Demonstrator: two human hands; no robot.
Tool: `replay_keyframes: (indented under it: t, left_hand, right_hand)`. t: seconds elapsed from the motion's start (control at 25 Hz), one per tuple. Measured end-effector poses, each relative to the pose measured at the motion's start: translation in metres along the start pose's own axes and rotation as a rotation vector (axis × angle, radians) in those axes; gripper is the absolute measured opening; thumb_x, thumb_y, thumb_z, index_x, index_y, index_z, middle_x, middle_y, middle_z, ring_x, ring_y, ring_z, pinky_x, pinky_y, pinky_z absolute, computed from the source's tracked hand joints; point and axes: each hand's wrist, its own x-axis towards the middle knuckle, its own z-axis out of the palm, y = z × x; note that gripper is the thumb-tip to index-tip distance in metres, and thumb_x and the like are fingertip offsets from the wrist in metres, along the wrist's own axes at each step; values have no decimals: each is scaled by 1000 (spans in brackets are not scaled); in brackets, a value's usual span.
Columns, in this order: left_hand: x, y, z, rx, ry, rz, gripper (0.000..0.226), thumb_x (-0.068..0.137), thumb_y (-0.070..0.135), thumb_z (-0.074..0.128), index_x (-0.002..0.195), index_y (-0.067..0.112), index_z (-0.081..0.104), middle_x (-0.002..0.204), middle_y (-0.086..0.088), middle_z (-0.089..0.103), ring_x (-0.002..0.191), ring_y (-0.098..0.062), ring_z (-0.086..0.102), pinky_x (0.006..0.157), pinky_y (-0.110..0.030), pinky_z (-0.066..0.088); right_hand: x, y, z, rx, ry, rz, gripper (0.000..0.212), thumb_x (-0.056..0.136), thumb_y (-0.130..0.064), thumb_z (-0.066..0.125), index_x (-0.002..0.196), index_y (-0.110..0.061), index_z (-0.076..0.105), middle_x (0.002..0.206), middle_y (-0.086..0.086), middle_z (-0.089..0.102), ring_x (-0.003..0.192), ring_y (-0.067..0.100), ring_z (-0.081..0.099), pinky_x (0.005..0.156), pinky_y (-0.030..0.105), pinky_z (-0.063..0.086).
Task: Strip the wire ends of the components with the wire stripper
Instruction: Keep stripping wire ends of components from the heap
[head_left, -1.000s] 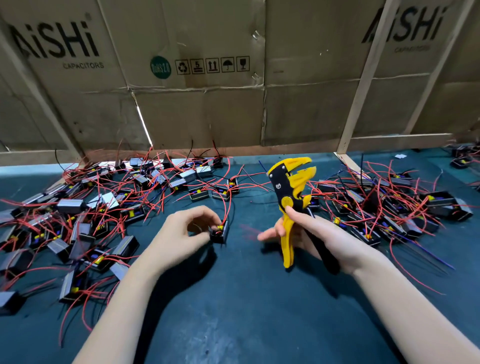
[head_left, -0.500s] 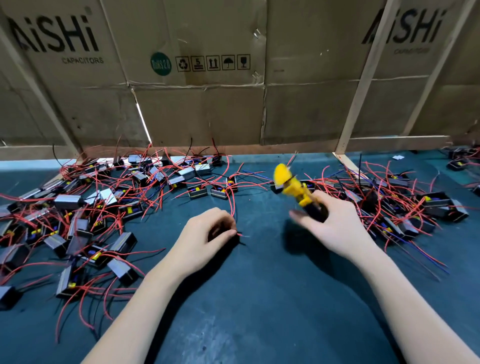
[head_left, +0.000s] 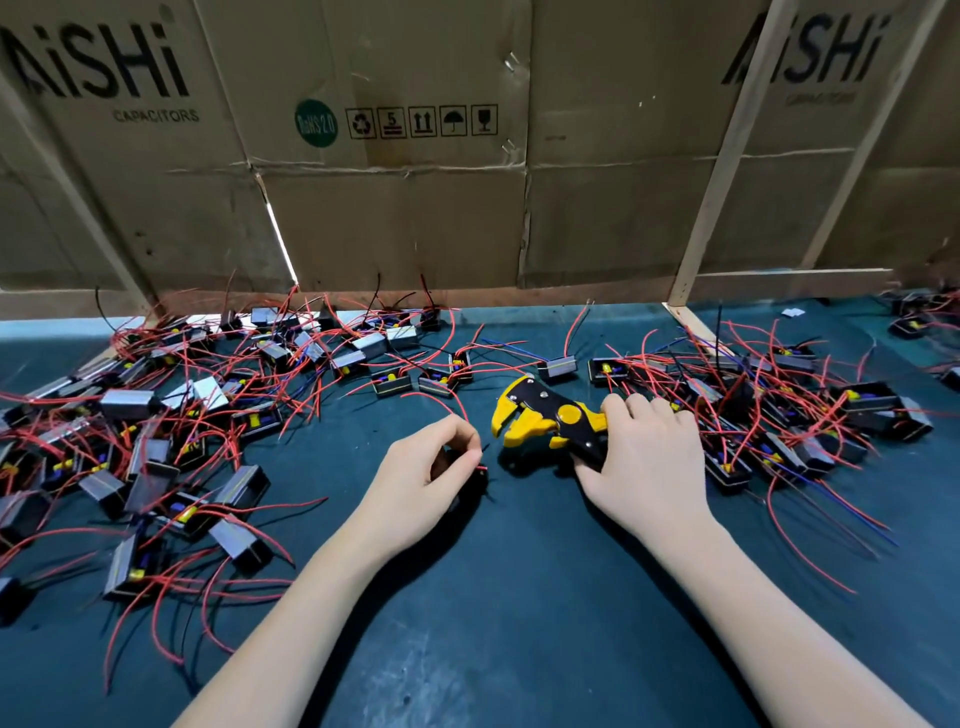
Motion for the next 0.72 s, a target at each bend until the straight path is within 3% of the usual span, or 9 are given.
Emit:
replay_keyframes:
  t: [0.28, 0.72]
  left_hand:
    - [0, 3, 5, -28, 25, -64, 13, 95, 18, 60, 82, 20, 58, 74, 8, 57, 61, -5, 43, 61, -17, 36]
    - [1, 4, 4, -38, -6, -100, 13, 94, 19, 62, 81, 20, 60, 76, 0, 63, 59, -7, 44, 60, -18, 36]
  right_hand:
    - [-2, -8, -1, -26, 56, -46, 48, 60, -42, 81, 87, -9, 58, 81, 9, 59, 80, 32, 56, 72, 41, 39]
    - [-3, -9, -4, -18, 36, -66, 43, 58, -44, 83, 70, -13, 55, 66, 6, 61, 64, 29, 61, 63, 34, 36]
